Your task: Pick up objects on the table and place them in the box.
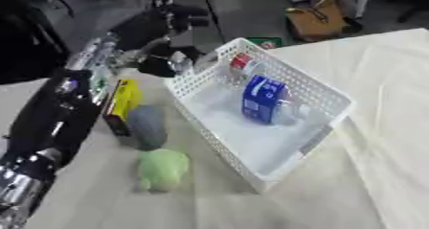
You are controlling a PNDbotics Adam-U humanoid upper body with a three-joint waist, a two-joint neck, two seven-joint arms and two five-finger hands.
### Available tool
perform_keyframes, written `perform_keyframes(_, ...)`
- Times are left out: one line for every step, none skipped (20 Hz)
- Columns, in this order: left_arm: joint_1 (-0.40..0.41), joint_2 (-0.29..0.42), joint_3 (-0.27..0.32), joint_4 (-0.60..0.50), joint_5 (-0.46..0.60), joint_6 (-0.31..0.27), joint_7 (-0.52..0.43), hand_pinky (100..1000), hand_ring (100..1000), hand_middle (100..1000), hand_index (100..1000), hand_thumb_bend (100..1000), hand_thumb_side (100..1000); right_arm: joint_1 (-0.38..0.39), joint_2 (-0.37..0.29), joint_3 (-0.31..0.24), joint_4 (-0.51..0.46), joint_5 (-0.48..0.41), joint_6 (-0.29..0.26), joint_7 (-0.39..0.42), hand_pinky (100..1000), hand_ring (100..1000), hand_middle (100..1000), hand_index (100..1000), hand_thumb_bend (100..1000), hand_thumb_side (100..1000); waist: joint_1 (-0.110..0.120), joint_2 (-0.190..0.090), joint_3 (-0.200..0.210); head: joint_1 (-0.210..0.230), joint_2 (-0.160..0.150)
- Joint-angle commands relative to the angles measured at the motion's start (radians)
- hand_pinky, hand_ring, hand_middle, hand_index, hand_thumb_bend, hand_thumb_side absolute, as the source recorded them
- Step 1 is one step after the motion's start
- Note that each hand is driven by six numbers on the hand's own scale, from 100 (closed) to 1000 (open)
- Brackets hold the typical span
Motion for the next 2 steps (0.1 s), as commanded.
perform_keyframes(0.033,0.053,-0.003,-0.238,0.282,0.107,-0.088,909,929,904,932,100,817,-0.003,-0.022,-0.011,-0.017,0.019,0.005,-0.017,681,607,527,748,100,849,-0.014,-0.031,0.008,-0.026,0.023)
perform_keyframes(0.054,0.050,0.007,-0.296,0.354,0.146,-0.102,877,910,882,908,100,783,-0.002,-0.019,-0.011,-0.017,0.021,0.006,-0.019,682,607,528,748,100,852,-0.020,-0.035,0.015,-0.029,0.027)
